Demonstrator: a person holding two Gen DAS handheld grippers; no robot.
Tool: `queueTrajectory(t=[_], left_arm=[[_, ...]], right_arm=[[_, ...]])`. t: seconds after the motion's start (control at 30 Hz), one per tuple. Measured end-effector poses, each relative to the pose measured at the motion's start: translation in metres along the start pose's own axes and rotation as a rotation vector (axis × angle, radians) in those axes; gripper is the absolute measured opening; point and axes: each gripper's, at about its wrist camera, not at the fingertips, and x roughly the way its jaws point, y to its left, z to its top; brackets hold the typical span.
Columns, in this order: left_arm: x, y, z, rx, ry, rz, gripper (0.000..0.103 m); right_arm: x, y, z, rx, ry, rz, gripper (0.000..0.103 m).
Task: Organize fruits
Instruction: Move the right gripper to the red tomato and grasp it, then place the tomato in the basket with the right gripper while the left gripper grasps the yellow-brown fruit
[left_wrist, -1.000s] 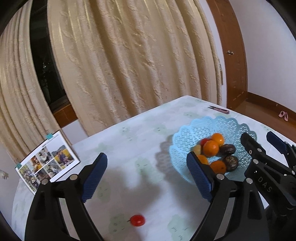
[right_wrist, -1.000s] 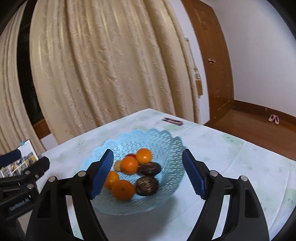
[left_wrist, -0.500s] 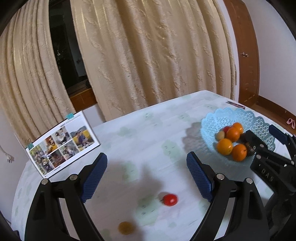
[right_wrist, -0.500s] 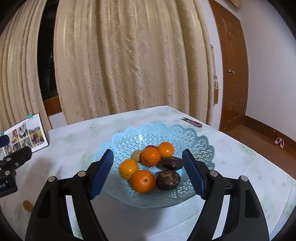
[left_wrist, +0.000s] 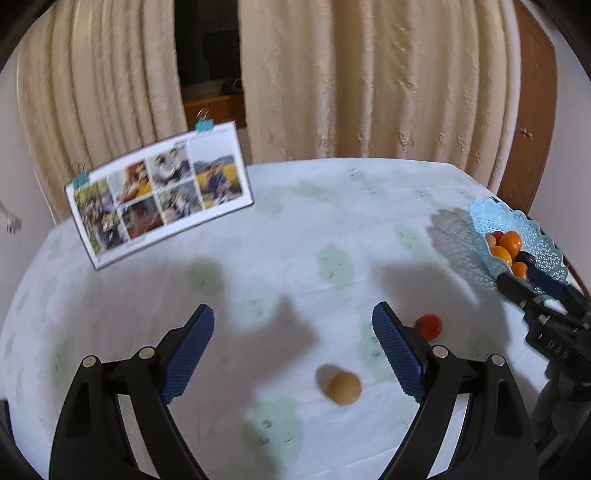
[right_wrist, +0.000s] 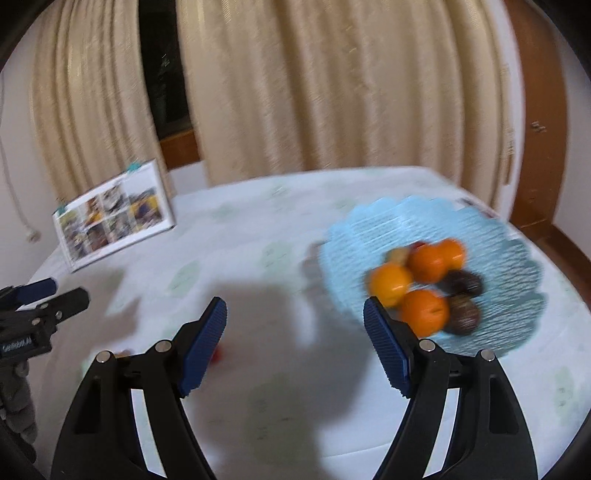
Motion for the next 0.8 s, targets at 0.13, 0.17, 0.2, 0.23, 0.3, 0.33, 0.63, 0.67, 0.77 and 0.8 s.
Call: queueTrajectory(t=[0.13, 0.17, 0.2, 0.23, 0.3, 0.33, 0.63, 0.67, 0.77, 0.8], left_arm=[[0.001, 0.012, -0.007, -0.023, 0.014, -0.003, 0.087], [0.001, 0.014, -0.008, -0.027, 0.016, -0.002, 0.087], [0.002, 0.015, -0.009, -0.029, 0.018, -0.002, 0.087], [0.002, 0.017, -0.010, -0.033, 0.020, -0.001, 0.087], [0.002, 0.019, -0.013, -0.040, 0.021, -0.001, 0.087], [0.003, 0.020, -0.012, -0.041, 0.022, -0.002, 0.087], [0.008, 0.025, -0.017, -0.055, 0.039, -0.010, 0.087], [0.008, 0.025, -0.017, -0.054, 0.042, -0.013, 0.087], [0.010, 0.021, -0.019, -0.041, 0.048, -0.025, 0.087], [0.011, 0.019, -0.020, -0.035, 0.051, -0.028, 0.087]], right_arm=[[0.010, 0.023, -0.005, -0.057, 0.055, 0.042, 0.078], [0.011, 0.030, -0.007, -0.085, 0.063, 0.049, 0.078], [0.014, 0.036, -0.009, -0.102, 0.077, 0.065, 0.078], [0.017, 0.042, -0.011, -0.111, 0.097, 0.080, 0.078], [0.026, 0.047, -0.013, -0.118, 0.135, 0.102, 0.076], [0.030, 0.049, -0.014, -0.120, 0.148, 0.108, 0.072], [0.065, 0.061, -0.019, -0.113, 0.287, 0.172, 0.041], [0.067, 0.062, -0.019, -0.113, 0.300, 0.171, 0.034], [0.066, 0.062, -0.020, -0.117, 0.302, 0.178, 0.029], [0.064, 0.062, -0.019, -0.117, 0.295, 0.179, 0.029]])
